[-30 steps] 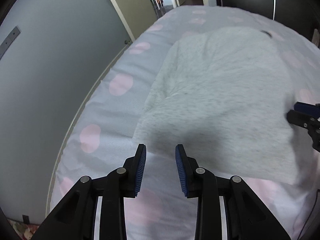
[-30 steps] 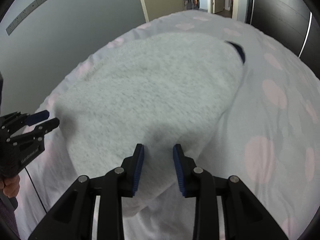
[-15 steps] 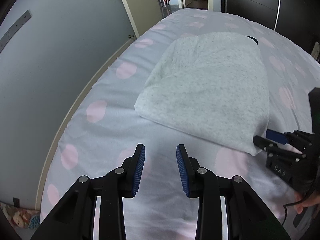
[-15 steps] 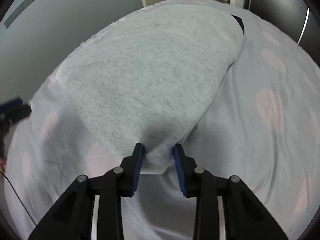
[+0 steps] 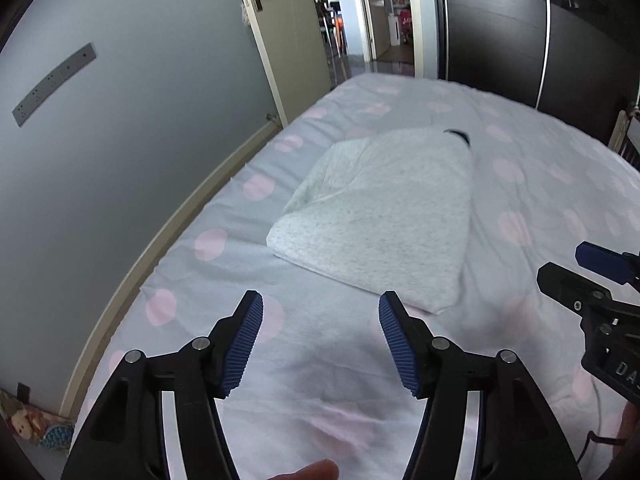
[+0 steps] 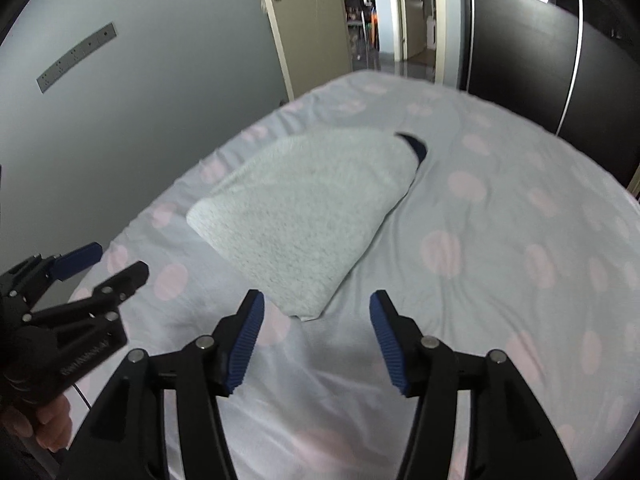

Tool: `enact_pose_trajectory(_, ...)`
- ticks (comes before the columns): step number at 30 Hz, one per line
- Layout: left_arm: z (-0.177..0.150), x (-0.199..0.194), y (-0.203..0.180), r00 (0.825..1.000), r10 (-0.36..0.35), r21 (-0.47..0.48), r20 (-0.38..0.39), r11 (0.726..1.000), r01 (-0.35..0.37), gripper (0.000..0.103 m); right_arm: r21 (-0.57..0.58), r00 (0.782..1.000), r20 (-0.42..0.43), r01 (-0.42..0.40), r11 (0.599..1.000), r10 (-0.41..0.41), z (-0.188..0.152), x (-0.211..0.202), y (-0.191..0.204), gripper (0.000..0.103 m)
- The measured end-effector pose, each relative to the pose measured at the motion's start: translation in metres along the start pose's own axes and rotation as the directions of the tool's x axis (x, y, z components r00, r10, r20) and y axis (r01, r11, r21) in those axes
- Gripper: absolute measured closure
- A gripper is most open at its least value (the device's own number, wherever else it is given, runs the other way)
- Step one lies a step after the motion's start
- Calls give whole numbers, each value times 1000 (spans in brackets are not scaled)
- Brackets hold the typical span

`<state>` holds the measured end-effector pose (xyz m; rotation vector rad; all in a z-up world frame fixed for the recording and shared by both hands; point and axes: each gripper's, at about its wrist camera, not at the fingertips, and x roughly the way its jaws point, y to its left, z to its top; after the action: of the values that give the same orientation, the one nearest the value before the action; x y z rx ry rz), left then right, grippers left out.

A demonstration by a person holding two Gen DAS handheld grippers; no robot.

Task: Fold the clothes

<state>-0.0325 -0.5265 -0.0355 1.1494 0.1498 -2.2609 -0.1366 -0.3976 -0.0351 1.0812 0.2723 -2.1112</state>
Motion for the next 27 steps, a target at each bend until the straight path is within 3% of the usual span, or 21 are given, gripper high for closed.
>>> enact_pose_trajectory(2,-5,-23,-4,999,3,-9,38,1000,-2,27,2,999,46,16,1000,-16,-2,-28,3,40)
enact_pose_trajectory(5,-15,-48,-6,998,10,-32,64,999,-8,23,10,994,107,31,999,-32,-7,-64,6,35)
enact_pose_trajectory(10,-34,-82,-6,996,19,-75,85,997,-13,22,17,986,161,30,999,-33,-27,-100,16,33)
enact_pose_trajectory(17,-61,-108,-6,994,32,-109,106,994,-20,22,43,981,192,18,999,-26,-62,-120,20,33)
enact_pose_trajectory(27,-91,-115,-16,998,14,-98,68,995,-7,22,108,982,189,8,994,-28,-95,-130,16,33)
